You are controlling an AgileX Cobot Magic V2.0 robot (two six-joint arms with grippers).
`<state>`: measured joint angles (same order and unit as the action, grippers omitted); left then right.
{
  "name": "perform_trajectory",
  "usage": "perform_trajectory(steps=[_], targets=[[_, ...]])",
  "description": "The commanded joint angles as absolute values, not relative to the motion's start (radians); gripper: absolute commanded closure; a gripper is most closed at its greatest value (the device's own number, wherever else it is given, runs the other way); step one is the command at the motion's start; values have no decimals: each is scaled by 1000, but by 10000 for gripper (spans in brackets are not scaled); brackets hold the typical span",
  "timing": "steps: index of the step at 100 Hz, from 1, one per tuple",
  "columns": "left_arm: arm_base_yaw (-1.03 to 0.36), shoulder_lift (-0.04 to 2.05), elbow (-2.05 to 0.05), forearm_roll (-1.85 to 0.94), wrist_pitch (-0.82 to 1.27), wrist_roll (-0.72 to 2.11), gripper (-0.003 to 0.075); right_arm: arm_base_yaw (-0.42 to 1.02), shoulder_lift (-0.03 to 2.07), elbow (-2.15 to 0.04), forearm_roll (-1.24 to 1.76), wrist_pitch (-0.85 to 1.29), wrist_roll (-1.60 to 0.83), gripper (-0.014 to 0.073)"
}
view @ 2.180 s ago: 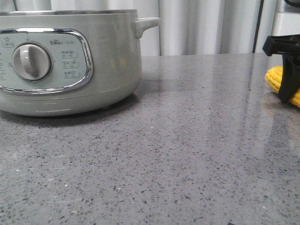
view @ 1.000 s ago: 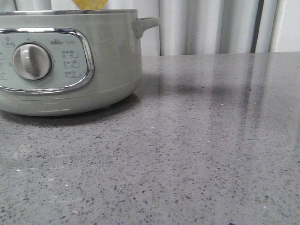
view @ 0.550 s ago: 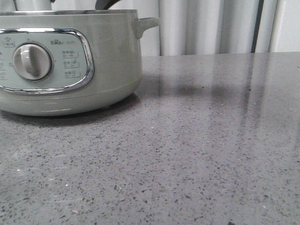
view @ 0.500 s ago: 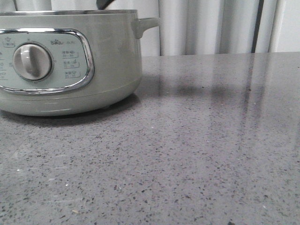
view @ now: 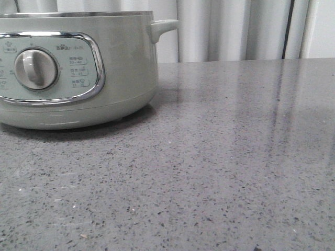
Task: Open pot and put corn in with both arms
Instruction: 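Lower the corn into the pot and open the right gripper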
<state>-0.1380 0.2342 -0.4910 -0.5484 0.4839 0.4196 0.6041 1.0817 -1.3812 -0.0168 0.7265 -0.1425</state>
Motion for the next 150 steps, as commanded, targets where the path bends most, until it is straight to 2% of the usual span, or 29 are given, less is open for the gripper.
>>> perform_trajectory(steps=[1, 9, 20, 39, 49, 82, 134, 150], targets=[[-143, 244, -518, -567, 416, 424, 730, 595, 879, -1233, -132, 526, -158, 646], [-143, 244, -516, -585, 389, 424, 730, 595, 710, -1060, -181, 449, -149, 646], [-143, 254, -516, -604, 344, 424, 730, 582, 558, -935, -181, 448, -147, 646], [-143, 298, -516, -604, 328, 424, 730, 547, 363, -826, -203, 343, -147, 647], [-143, 301, -516, -604, 328, 424, 730, 545, 299, -810, -208, 356, -147, 647], [-143, 301, -516, -604, 328, 424, 730, 545, 266, -810, -211, 555, -147, 647], [-143, 293, -460, -607, 306, 424, 730, 545, 266, -810, -211, 557, -147, 647], [-143, 204, -341, -442, 186, 430, 730, 545, 266, -810, -211, 557, -147, 647]])
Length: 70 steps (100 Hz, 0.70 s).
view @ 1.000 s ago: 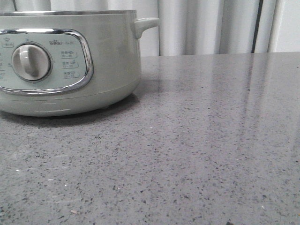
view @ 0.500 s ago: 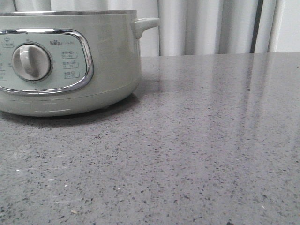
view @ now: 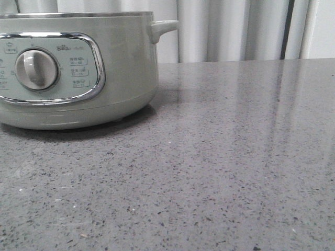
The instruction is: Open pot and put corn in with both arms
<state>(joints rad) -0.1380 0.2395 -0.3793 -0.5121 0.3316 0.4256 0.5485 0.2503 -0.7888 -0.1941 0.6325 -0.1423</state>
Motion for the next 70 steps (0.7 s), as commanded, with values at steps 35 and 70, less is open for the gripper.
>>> perform_trajectory(steps=[35, 70], targets=[[-143, 12, -27, -204, 151, 156, 730, 545, 266, -810, -211, 557, -147, 647], [-143, -36, 18, -188, 278, 150, 730, 545, 266, -810, -211, 557, -147, 647]])
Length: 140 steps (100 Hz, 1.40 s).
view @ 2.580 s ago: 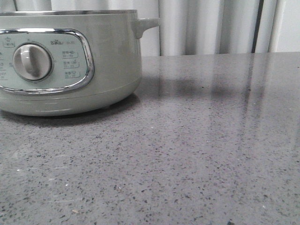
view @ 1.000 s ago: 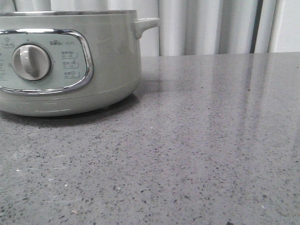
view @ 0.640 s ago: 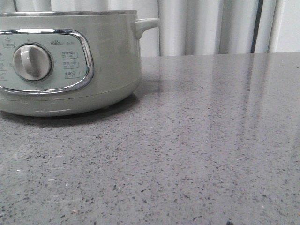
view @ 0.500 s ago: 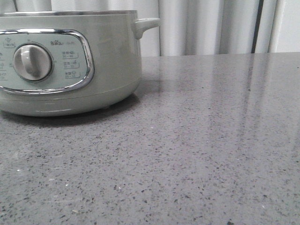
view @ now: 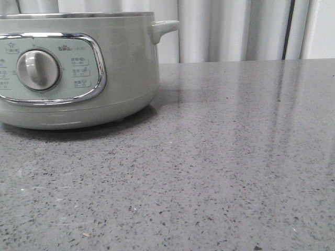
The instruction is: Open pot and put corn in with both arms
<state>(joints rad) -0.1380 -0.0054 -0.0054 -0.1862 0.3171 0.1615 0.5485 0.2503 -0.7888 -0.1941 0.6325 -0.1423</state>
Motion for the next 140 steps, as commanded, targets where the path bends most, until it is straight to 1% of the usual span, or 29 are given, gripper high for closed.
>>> perform_trajectory(steps=[1, 75, 92, 106, 118, 130, 140], targets=[[-143, -36, 20, -188, 276, 150, 730, 545, 266, -810, -211, 557, -147, 647], [-143, -34, 22, -191, 267, 150, 730, 545, 266, -810, -211, 557, -147, 647], [-143, -34, 22, -191, 267, 150, 730, 534, 262, -768, -213, 553, -147, 647], [-143, -34, 22, -191, 267, 150, 730, 452, 262, -681, -215, 540, -147, 647], [-143, -34, 22, -191, 267, 150, 730, 339, 262, -576, -213, 504, -147, 647], [-143, -34, 22, -191, 267, 150, 730, 240, 262, -449, -170, 407, -147, 647], [-143, -34, 22, -191, 267, 150, 730, 172, 256, -337, -76, 280, -147, 647]])
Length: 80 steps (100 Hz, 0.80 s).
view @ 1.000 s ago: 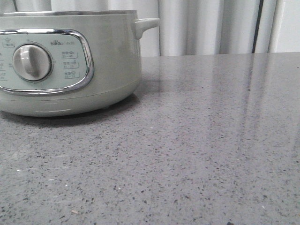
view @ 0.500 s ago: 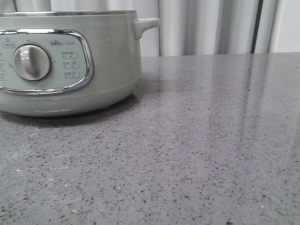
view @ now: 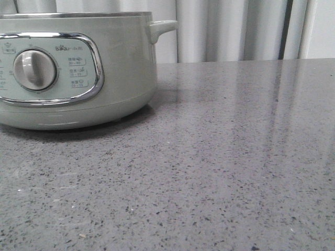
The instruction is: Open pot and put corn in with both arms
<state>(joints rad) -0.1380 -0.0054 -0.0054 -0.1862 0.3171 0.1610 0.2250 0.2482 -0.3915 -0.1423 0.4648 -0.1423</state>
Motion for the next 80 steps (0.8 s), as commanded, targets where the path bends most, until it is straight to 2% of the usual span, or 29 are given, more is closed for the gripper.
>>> perform_trajectory(steps=[1, 10, 37, 80], targets=[[-143, -34, 22, -191, 267, 150, 730, 168, 253, -322, -63, 273, -147, 647], [-143, -34, 22, -191, 267, 150, 730, 128, 211, -239, -24, 220, -147, 647], [-143, -34, 22, -191, 267, 150, 730, 70, -35, -48, -24, 235, -147, 647], [-143, -34, 22, -192, 267, 150, 730, 65, -32, 27, -20, 311, -147, 647]])
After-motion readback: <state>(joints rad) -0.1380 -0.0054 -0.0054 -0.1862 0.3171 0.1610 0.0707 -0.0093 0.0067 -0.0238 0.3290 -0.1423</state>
